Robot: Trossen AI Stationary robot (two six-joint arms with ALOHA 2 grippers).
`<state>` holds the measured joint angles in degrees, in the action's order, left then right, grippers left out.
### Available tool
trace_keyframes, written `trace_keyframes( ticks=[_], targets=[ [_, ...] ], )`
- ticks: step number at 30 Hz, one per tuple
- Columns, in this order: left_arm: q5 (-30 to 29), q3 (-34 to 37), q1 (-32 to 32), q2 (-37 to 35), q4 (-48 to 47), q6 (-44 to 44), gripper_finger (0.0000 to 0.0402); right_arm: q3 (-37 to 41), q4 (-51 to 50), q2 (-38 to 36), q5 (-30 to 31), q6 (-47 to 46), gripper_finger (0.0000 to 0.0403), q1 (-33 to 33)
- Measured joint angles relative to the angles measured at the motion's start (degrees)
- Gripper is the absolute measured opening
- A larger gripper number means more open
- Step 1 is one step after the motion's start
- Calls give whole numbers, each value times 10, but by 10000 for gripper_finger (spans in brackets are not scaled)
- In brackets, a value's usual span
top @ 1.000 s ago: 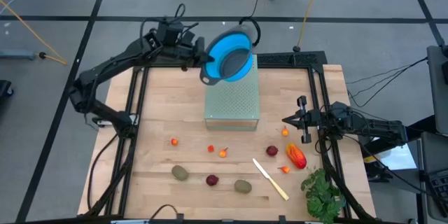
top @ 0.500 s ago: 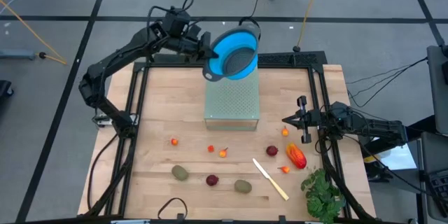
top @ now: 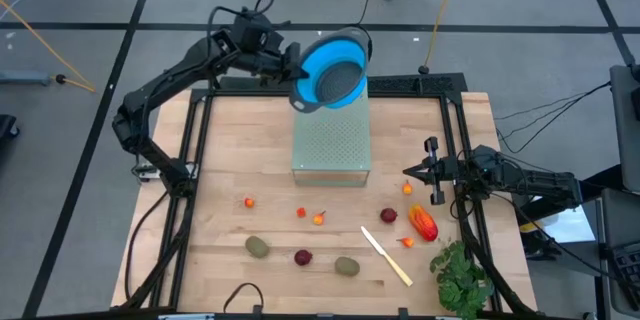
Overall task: Pick & Place Fruit
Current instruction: Put the blue strainer bowl on the shelf
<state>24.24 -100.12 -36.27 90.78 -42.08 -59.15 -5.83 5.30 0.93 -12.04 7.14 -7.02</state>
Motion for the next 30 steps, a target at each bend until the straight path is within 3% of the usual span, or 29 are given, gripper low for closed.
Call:
trace_keyframes(
  ticks=[8, 17, 30],
  targets=[
    [-82, 0, 14, 0, -6, -42, 0, 0, 0, 0, 0, 0, 0, 0],
    [-134, 0, 34, 0, -20, -74, 0, 0, 0, 0, 0, 0, 0, 0],
    [-220, 0, 56, 0, -39, -64, 0, 0, 0, 0, 0, 0, 0, 0]
  ],
)
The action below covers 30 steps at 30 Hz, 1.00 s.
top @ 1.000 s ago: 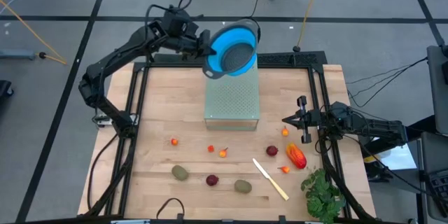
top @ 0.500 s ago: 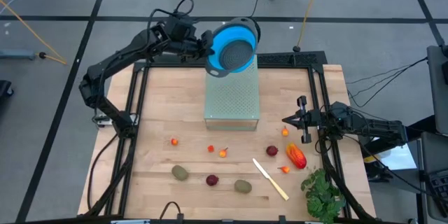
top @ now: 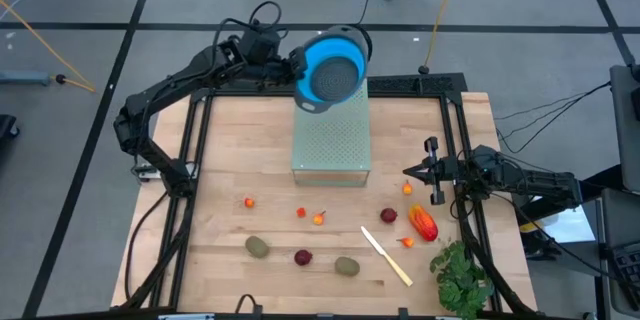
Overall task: Pick & Place Fruit
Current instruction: Put the blue strainer bowl on the shelf
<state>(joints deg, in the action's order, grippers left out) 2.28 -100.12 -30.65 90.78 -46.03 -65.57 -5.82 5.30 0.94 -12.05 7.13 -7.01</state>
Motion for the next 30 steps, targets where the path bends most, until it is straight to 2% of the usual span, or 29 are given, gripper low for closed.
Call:
trace_keyframes(
  ticks=[14, 23, 30],
  targets=[
    [-72, 0, 12, 16, -1, -7, 0, 0, 0, 0, 0, 0, 0, 0],
    [-77, 0, 34, 65, 58, -20, 0, 0, -1, 0, 0, 0, 0, 0],
    [-80, 0, 39, 84, 52, -32, 0, 0, -2, 0, 0, 0, 0, 0]
  ],
)
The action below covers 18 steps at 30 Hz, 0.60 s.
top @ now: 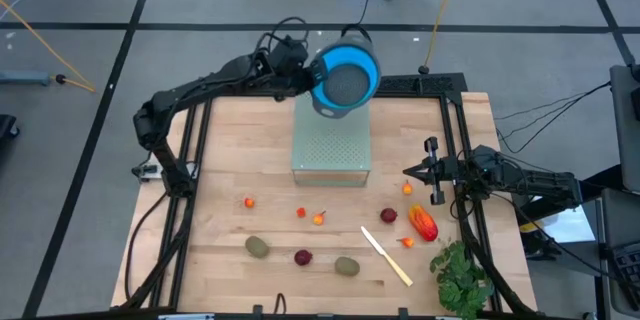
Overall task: Pick & Place Fruit
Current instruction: Put the blue strainer bowl on the shelf
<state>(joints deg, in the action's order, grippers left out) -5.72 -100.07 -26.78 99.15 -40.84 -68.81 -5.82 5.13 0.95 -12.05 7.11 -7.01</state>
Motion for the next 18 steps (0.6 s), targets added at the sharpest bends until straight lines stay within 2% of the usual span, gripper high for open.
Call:
trace_keyframes(
  ticks=[5, 9, 18],
  targets=[
    [-22, 0, 9, 0, -21, -6, 0, 0, 0, 0, 0, 0, 0, 0],
    [-23, 0, 17, 4, -54, -18, 0, 0, 0, 0, 0, 0, 0, 0],
    [-27, 0, 15, 14, -65, -20, 0, 0, -2, 0, 0, 0, 0, 0]
  ],
)
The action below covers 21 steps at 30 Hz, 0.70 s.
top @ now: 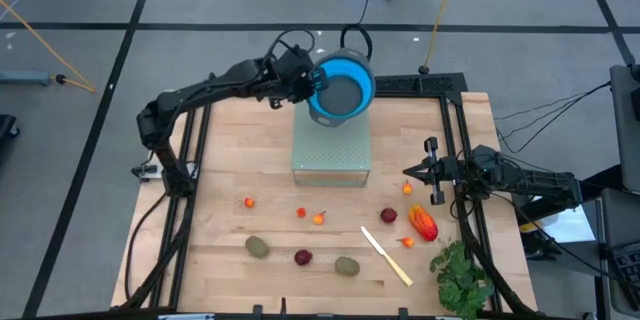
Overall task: Pick & Place Fruit
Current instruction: Put the blue strainer bowl on the shelf
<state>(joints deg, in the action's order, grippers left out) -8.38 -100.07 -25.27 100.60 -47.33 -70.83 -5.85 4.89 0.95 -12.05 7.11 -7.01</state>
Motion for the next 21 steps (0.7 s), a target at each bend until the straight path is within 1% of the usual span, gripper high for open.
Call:
trace_keyframes(
  ticks=[7, 14, 17, 21],
  targets=[
    [9, 0, -15, 1, -6, 4, 0, 0, 0, 0, 0, 0, 0, 0],
    [31, 0, -42, 0, -10, 22, 0, 0, 0, 0, 0, 0, 0, 0],
    [50, 0, -52, 0, -12, 28, 0, 0, 0, 0, 0, 0, 0, 0],
    [52, 0, -51, 2, -33, 30, 0, 0, 0, 0, 0, 0, 0, 0]
  ],
)
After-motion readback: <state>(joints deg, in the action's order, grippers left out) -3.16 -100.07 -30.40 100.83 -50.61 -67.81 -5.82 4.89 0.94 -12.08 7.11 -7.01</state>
